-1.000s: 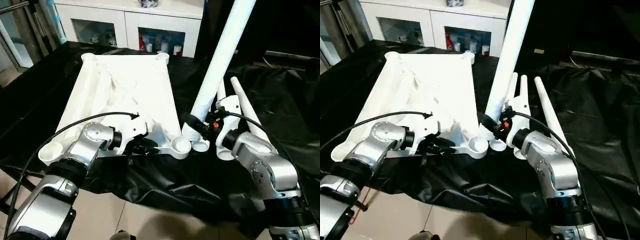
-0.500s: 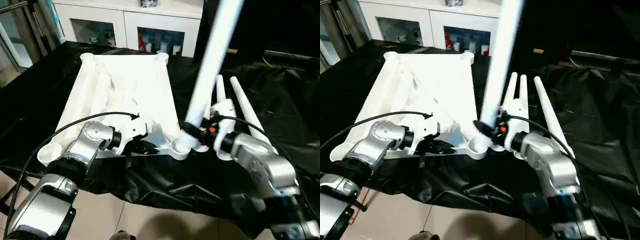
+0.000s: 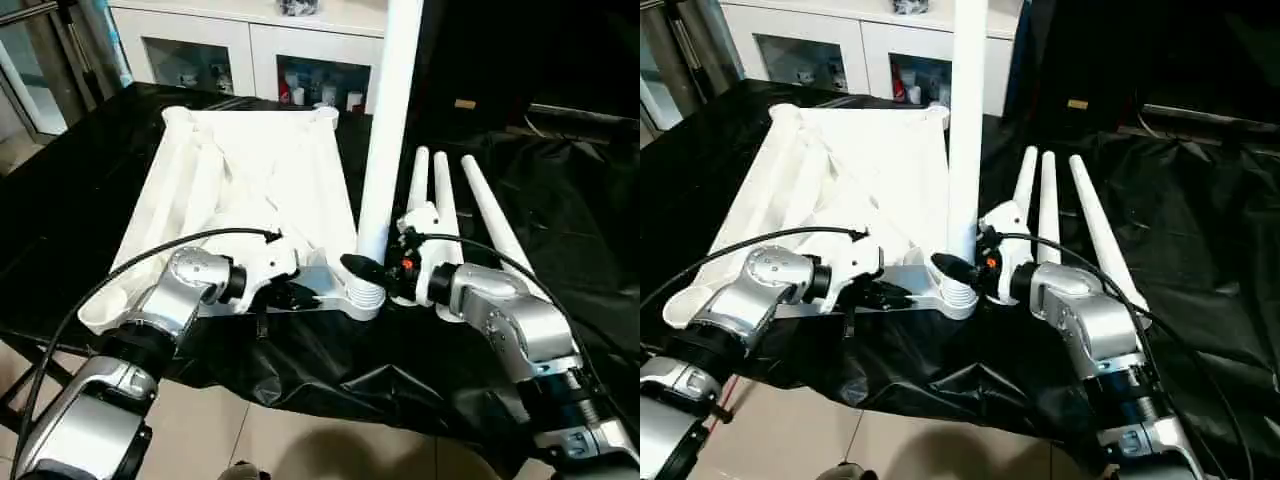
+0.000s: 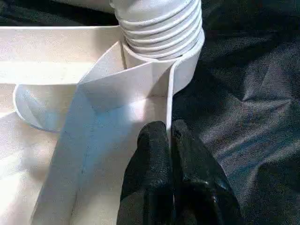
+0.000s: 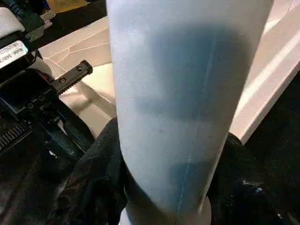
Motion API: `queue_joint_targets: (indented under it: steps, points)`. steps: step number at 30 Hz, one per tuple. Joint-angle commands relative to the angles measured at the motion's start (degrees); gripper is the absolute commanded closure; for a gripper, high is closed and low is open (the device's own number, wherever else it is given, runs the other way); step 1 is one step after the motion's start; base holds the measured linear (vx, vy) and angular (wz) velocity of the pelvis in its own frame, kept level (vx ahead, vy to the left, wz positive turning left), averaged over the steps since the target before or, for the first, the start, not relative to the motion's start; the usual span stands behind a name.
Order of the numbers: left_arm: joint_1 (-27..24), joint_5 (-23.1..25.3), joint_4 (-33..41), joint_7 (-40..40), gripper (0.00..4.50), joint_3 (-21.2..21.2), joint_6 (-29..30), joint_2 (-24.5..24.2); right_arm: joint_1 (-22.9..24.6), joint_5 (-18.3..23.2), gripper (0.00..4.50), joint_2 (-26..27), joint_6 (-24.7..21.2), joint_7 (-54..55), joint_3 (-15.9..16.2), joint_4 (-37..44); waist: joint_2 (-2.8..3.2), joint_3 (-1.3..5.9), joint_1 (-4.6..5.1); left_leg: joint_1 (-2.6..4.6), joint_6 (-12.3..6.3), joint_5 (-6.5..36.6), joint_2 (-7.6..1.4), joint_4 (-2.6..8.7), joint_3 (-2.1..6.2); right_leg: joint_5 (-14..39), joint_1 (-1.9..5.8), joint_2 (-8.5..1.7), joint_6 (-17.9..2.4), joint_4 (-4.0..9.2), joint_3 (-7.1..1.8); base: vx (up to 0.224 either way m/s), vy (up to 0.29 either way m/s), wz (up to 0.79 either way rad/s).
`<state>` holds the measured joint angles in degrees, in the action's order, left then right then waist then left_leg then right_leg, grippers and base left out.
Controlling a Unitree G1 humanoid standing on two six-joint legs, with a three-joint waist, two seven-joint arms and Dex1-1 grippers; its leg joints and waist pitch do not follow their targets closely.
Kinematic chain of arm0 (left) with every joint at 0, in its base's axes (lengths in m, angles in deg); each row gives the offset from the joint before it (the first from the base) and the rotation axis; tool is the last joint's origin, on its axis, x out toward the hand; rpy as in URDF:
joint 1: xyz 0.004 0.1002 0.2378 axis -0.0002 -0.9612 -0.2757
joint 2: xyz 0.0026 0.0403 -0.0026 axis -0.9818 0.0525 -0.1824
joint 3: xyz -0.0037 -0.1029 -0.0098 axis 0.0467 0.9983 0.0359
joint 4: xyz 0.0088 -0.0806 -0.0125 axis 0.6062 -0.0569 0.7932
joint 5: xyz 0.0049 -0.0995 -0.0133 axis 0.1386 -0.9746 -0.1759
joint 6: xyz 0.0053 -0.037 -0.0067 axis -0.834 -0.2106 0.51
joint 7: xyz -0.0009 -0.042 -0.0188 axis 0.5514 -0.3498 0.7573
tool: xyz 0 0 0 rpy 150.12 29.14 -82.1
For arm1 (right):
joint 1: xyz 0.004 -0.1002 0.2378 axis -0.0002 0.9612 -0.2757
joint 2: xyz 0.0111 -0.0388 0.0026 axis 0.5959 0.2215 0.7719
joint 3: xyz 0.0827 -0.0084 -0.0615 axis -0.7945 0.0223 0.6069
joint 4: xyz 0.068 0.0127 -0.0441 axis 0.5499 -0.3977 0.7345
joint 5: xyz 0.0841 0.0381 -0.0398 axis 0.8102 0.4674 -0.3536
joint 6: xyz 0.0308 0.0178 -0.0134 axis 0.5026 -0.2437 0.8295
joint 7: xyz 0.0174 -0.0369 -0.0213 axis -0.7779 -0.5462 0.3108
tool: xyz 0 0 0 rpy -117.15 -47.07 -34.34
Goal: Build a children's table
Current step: Insert table leg to table base
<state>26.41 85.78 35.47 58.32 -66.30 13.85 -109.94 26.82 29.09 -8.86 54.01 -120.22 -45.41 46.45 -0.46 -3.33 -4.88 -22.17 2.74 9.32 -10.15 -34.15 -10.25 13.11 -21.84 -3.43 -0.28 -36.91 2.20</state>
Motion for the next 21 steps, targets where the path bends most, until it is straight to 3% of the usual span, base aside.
queue_joint_targets:
  steps: [1,2,3,4,8,9,11,12,13,15,16,17,19,21]
  points:
    - [-1.5,-0.4,0.1,-0.9,4.50,0.3,1.0,0.7,-0.6,-0.4,2.61,0.2,1.3,-0.2,-0.7,-1.7,-0.58,3.81,-0.05,1.30,-0.59,9.8,-3.14,3.91,0.94,5.6,2.06,-5.17,-12.6,4.73,-2.60,0.000,0.000,0.00]
    - [-1.5,-0.4,0.1,-0.9,4.50,0.3,1.0,0.7,-0.6,-0.4,2.61,0.3,1.4,-0.2,-0.8,-1.8,-0.63,3.84,-0.08,1.30,-0.63,9.8,-3.14,3.87,0.92,5.3,2.06,-5.20,-12.6,4.72,-2.63,0.000,0.000,0.00]
    - [-1.5,-0.3,0.1,-0.9,4.50,0.3,0.9,0.7,-0.7,-0.1,2.61,0.6,1.5,-0.2,-1.2,-2.4,0.27,3.86,-0.13,1.37,-0.43,9.9,-3.13,3.84,1.02,5.1,1.97,-5.22,-12.7,4.65,-2.66,0.000,0.000,0.00]
    - [-1.5,-0.2,0.0,-0.9,4.50,0.2,0.7,0.7,-0.6,0.1,2.61,0.9,1.6,-0.1,-1.6,-2.9,-0.16,3.86,0.10,1.35,-0.31,10.4,-3.13,3.92,0.96,4.7,1.99,-5.08,-12.8,4.77,-2.65,0.000,0.000,0.00]
    - [-1.2,0.0,0.0,-1.0,4.50,0.4,0.8,1.0,1.5,1.6,2.61,1.4,2.0,-0.1,-3.4,-3.9,-0.09,3.94,-0.03,1.50,-0.13,11.0,-3.19,3.90,0.99,4.3,2.05,-5.21,-13.3,4.78,-2.68,0.000,0.000,0.00]
    - [-1.1,-0.1,0.1,-1.2,4.50,0.6,0.8,1.0,2.2,2.1,2.61,1.6,2.2,0.0,-4.2,-4.3,0.46,3.98,-0.16,1.44,0.00,10.9,-3.16,3.88,1.09,3.9,2.08,-5.21,-13.4,4.64,-2.67,0.000,0.000,0.00]
    - [-0.9,-0.2,0.2,-1.4,4.50,0.8,0.8,1.1,2.8,2.6,2.61,1.9,2.5,0.2,-5.0,-4.8,0.15,4.06,-0.14,1.47,-0.13,10.7,-3.21,3.95,1.04,2.2,2.13,-5.06,-13.7,4.56,-2.61,0.000,0.000,0.00]
    - [-0.7,-0.2,0.0,-1.7,4.50,1.0,0.8,1.2,4.1,2.6,2.61,2.1,3.5,0.9,-5.9,-5.6,0.83,4.04,-0.22,1.43,-0.03,10.8,-3.14,3.93,1.14,1.9,2.13,-5.16,-13.9,4.50,-2.58,0.000,0.000,0.00]
    - [-0.6,-0.1,-0.3,-1.9,4.50,1.1,0.7,1.3,5.1,2.4,2.61,2.2,4.4,1.6,-6.4,-6.1,0.42,3.99,-0.10,1.47,0.05,11.6,-3.21,3.94,1.03,2.2,2.10,-5.14,-14.0,4.72,-2.62,0.000,0.000,0.00]
    - [-0.4,0.0,-0.6,-2.0,4.50,1.1,0.6,1.4,6.6,2.2,2.61,2.6,5.6,2.1,-7.2,-6.7,0.41,3.98,-0.22,1.48,0.07,12.1,-3.20,4.03,1.06,3.1,2.11,-5.18,-13.9,4.81,-2.60,0.000,0.000,0.00]
    - [-0.3,0.0,-0.6,-2.0,4.50,1.1,0.6,1.4,7.2,2.4,2.61,2.7,5.9,2.1,-7.5,-6.6,1.20,3.95,-0.26,1.58,0.42,12.9,-3.20,4.09,1.23,4.2,2.03,-5.23,-13.9,4.82,-2.57,0.000,0.000,0.00]
    - [-0.3,0.0,-0.7,-2.2,4.50,1.2,0.5,1.4,7.7,2.5,2.61,2.9,6.1,2.1,-7.7,-6.5,0.72,3.91,-0.09,1.56,0.49,13.4,-3.20,4.15,1.14,4.3,2.10,-5.12,-13.8,5.02,-2.60,0.000,0.000,0.00]
    - [-0.1,0.0,-1.0,-2.6,4.50,1.3,0.3,1.7,9.5,3.1,2.61,3.4,6.9,2.3,-8.3,-6.0,0.66,3.83,-0.14,1.50,0.37,13.9,-3.17,4.19,1.14,5.1,2.09,-5.14,-13.7,5.12,-2.64,0.000,0.000,0.00]
    - [0.5,0.1,-1.6,-3.4,4.50,1.5,0.0,2.1,12.4,3.5,2.62,4.5,9.1,3.0,-9.2,-5.4,1.14,3.97,-0.27,1.64,0.54,14.5,-3.20,4.27,1.28,5.8,2.11,-5.21,-13.3,5.22,-2.63,0.000,0.000,0.00]
